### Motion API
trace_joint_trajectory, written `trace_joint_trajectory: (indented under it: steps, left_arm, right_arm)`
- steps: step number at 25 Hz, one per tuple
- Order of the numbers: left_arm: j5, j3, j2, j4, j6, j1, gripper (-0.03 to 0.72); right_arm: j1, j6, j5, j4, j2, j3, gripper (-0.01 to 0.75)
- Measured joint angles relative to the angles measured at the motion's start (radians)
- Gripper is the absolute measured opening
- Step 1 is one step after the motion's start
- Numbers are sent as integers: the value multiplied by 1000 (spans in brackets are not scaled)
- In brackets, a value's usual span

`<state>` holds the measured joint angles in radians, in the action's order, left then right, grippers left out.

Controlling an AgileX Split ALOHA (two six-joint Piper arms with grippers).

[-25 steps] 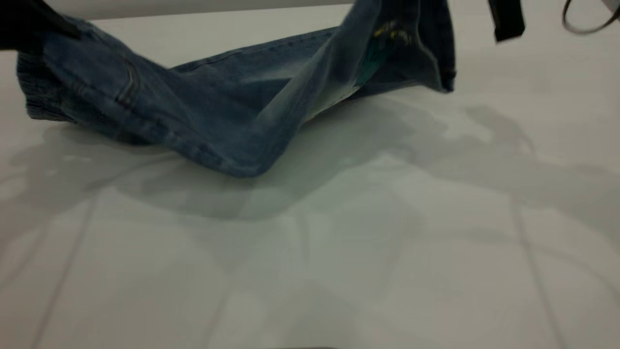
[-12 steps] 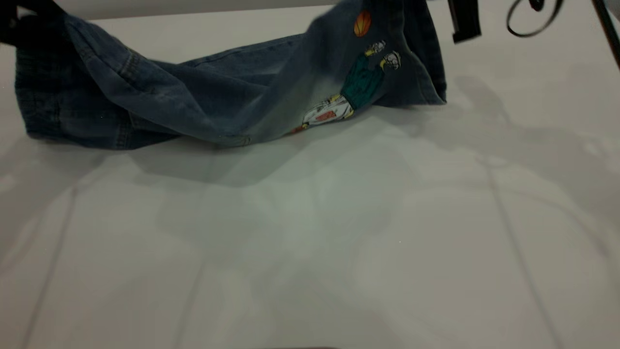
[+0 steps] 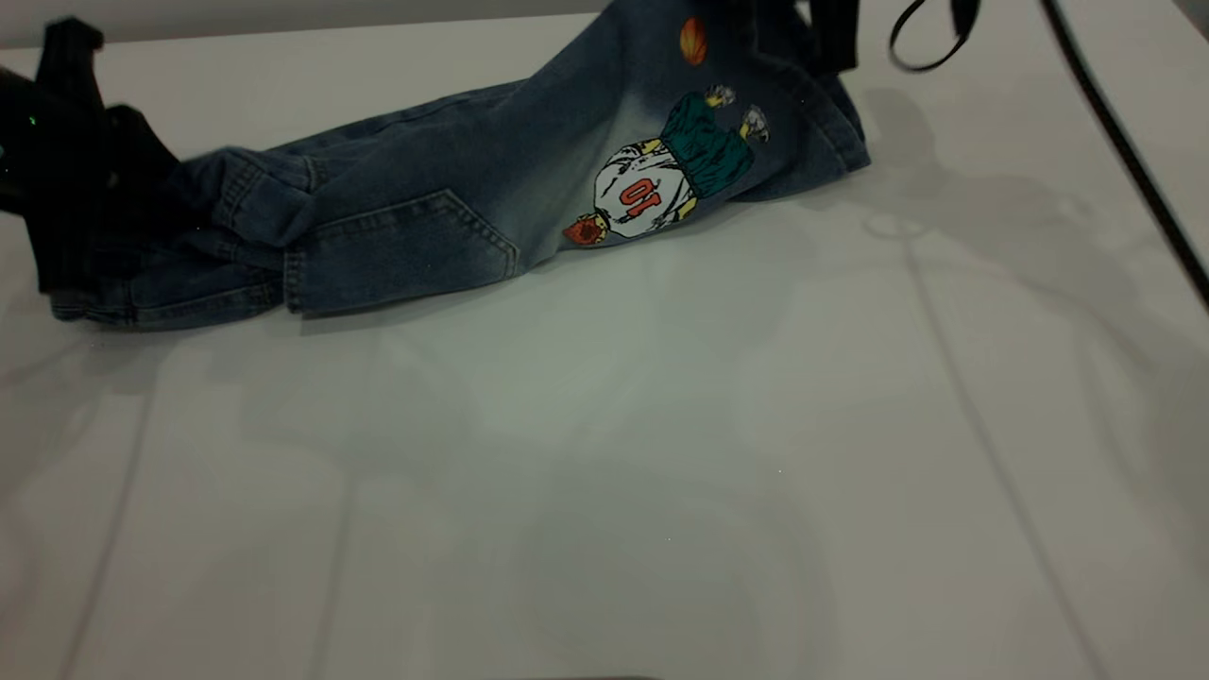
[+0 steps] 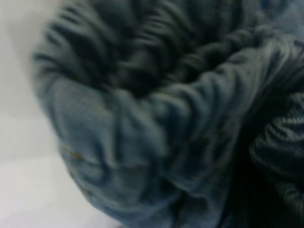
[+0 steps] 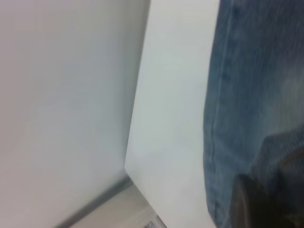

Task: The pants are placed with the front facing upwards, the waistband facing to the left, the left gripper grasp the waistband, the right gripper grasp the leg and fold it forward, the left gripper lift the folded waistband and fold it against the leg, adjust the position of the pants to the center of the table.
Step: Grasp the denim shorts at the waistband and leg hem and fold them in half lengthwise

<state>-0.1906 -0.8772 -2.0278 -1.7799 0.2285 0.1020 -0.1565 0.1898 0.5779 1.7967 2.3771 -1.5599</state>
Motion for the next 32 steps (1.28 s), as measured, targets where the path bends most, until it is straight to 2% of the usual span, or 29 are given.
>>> trace_joint_trajectory:
  steps: [7,12,22,26,32]
  left_arm:
    - [5,-31,-7,0,-17,0,98]
    - [3,-101,-9,1,110,0,98]
    - [61,-149,-15,1,299,0,98]
    - [120,-149,-15,1,331,0,98]
    - [134,-149,-15,1,486,0,98]
  right_arm:
    - [0,-62,33,0,147,-171,43]
    - [0,-59,50,-1,162,-235,43]
    - [14,-49,-22,-1,181,-242,43]
    - [19,-49,-24,0,208,-242,45]
    - [23,-32,-16,0,225,-242,50]
